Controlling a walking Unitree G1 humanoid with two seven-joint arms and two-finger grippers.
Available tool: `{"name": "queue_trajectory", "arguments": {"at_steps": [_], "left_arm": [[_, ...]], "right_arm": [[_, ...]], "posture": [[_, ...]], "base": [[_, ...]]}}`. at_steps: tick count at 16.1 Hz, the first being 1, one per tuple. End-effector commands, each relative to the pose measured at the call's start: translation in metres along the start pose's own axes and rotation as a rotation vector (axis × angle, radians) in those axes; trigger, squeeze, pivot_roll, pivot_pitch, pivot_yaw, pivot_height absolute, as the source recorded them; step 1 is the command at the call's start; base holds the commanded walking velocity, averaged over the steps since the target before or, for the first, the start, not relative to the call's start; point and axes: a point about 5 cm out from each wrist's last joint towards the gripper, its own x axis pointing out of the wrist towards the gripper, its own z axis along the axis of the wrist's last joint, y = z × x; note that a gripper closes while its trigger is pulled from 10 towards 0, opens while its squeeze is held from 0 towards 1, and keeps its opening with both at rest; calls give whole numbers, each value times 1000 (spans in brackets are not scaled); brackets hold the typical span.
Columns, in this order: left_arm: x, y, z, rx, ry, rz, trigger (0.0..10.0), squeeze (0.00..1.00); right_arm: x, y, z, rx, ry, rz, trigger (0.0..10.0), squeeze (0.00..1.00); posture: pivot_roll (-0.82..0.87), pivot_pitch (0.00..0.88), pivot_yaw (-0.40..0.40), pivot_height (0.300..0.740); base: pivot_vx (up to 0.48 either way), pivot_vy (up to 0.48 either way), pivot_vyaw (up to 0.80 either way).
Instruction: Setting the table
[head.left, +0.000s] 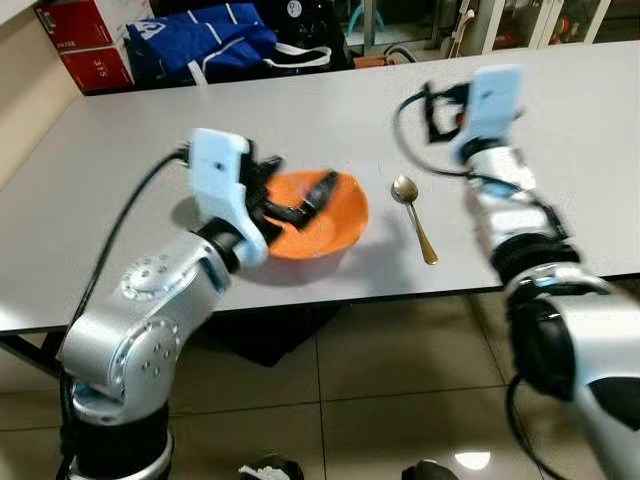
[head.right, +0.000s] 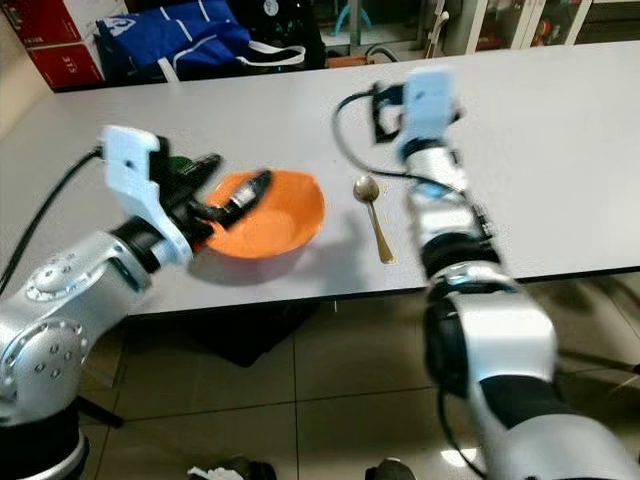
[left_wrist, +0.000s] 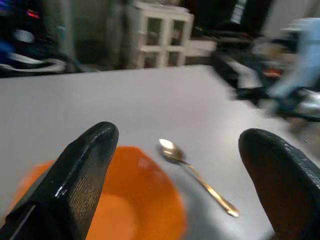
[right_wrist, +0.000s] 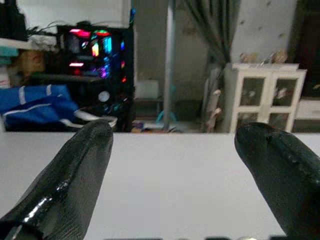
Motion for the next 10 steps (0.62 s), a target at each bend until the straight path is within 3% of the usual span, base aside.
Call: {"name": "queue_trajectory", "arguments": {"at_steps": [1, 2, 3, 5, 6, 9, 10], "left_arm": [[-2, 13, 5, 31, -29, 72, 10000, 0], [-3, 21, 2, 45, -31, 119, 10000, 0], [-3, 25, 0, 54, -35, 139, 10000, 0], [-17, 45, -19, 178, -8, 273, 10000, 0], [-21, 50, -26, 157, 4, 315, 10000, 0], [-28, 51, -37, 192, 19, 344, 10000, 0], [-31, 46, -44, 253, 41, 367, 10000, 0]], "right_arm": [[4, -10, 16, -11, -76, -18, 10000, 0], [2, -26, 16, -39, -84, -52, 10000, 0], [1, -32, 15, -51, -84, -64, 10000, 0], [-9, -63, 6, -77, -51, -158, 10000, 0], [-13, -68, 2, -61, -38, -184, 10000, 0], [-31, -54, -25, -86, 0, -120, 10000, 0], [-54, -41, -49, -83, 41, -96, 10000, 0]], "posture": [[-97, 0, 85, 740], [-102, 0, 82, 740], [-108, 0, 81, 740], [-132, 0, 77, 740], [-132, 0, 73, 740], [-134, 0, 56, 740], [-133, 0, 54, 740]], "base": [[0, 0, 0], [0, 0, 0], [0, 0, 0], [0, 0, 0], [0, 0, 0], [0, 0, 0], [0, 0, 0]]}}
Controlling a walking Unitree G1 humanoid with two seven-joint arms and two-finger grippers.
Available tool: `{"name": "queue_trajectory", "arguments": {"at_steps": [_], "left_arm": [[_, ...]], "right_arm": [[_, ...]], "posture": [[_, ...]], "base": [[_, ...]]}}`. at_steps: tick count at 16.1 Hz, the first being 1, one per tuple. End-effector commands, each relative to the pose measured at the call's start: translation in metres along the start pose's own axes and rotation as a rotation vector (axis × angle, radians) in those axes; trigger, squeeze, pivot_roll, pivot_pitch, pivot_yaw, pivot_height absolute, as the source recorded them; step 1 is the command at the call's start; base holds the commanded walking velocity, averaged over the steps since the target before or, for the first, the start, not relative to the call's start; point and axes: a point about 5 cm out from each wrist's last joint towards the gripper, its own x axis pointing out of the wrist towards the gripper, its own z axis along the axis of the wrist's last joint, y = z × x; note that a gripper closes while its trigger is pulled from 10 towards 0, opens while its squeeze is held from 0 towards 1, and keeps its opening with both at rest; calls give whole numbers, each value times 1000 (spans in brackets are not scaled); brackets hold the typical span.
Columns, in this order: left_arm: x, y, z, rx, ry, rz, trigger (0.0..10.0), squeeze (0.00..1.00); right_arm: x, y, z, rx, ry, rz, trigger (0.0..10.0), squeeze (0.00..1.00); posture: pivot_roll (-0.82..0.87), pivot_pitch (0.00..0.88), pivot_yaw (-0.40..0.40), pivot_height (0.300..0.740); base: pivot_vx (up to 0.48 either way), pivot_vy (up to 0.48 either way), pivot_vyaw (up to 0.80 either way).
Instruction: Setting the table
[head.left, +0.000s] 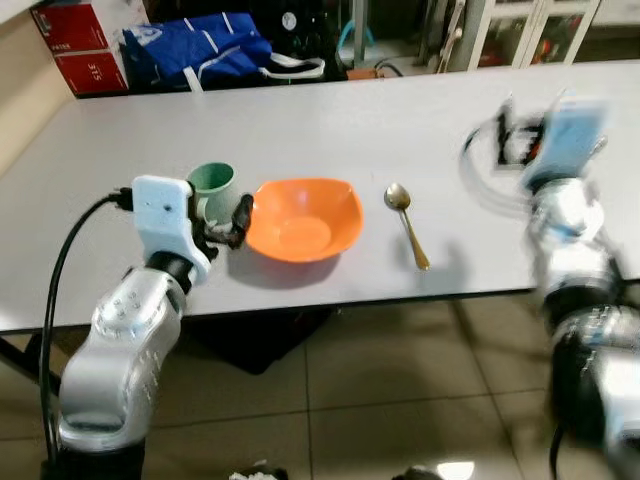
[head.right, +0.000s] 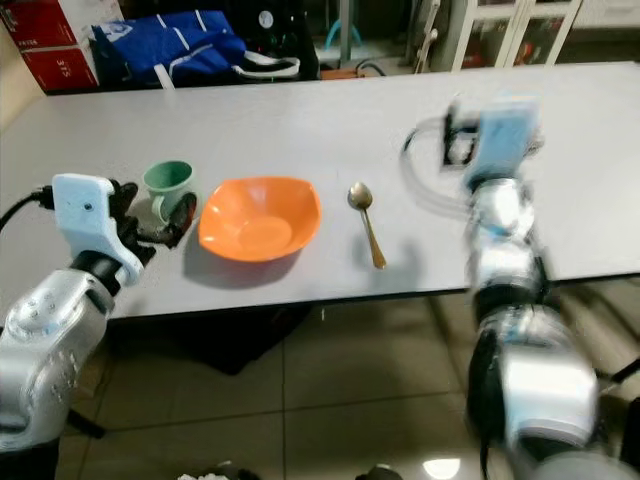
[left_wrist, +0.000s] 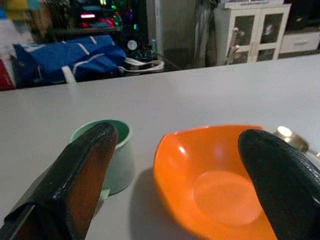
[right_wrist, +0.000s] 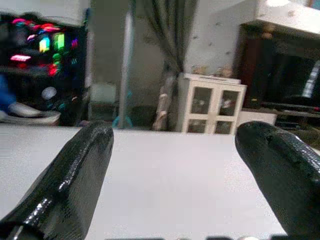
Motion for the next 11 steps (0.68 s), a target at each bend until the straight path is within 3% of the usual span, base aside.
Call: {"name": "queue_trajectory", "arguments": {"at_steps": [1, 3, 4, 6, 9, 11], "left_arm": [[-3, -1, -2, 34, -1, 19, 10000, 0], [-9, -3, -15, -11, -10, 57, 10000, 0], [-13, -5, -28, -126, 43, 95, 10000, 0], [-15, -7, -34, -140, 52, 110, 10000, 0], [-12, -9, -38, -184, 66, 123, 10000, 0], [-10, -10, -37, -156, 53, 129, 10000, 0]], "right_arm": [[-8, 7, -6, -8, 22, 19, 10000, 0], [-42, 21, -30, 4, 91, 35, 10000, 0], [-66, 41, -44, 31, 143, 95, 10000, 0], [-82, 62, -46, 80, 152, 159, 10000, 0], [-82, 79, -40, 137, 165, 200, 10000, 0], [-77, 79, -37, 131, 172, 199, 10000, 0]], "posture": [[-134, 0, 54, 740], [-137, 0, 56, 740], [-135, 0, 56, 740], [-128, 0, 57, 740], [-122, 0, 57, 740], [-120, 0, 55, 740]], "base": [[0, 0, 0], [0, 0, 0], [0, 0, 0], [0, 0, 0], [0, 0, 0], [0, 0, 0]]}}
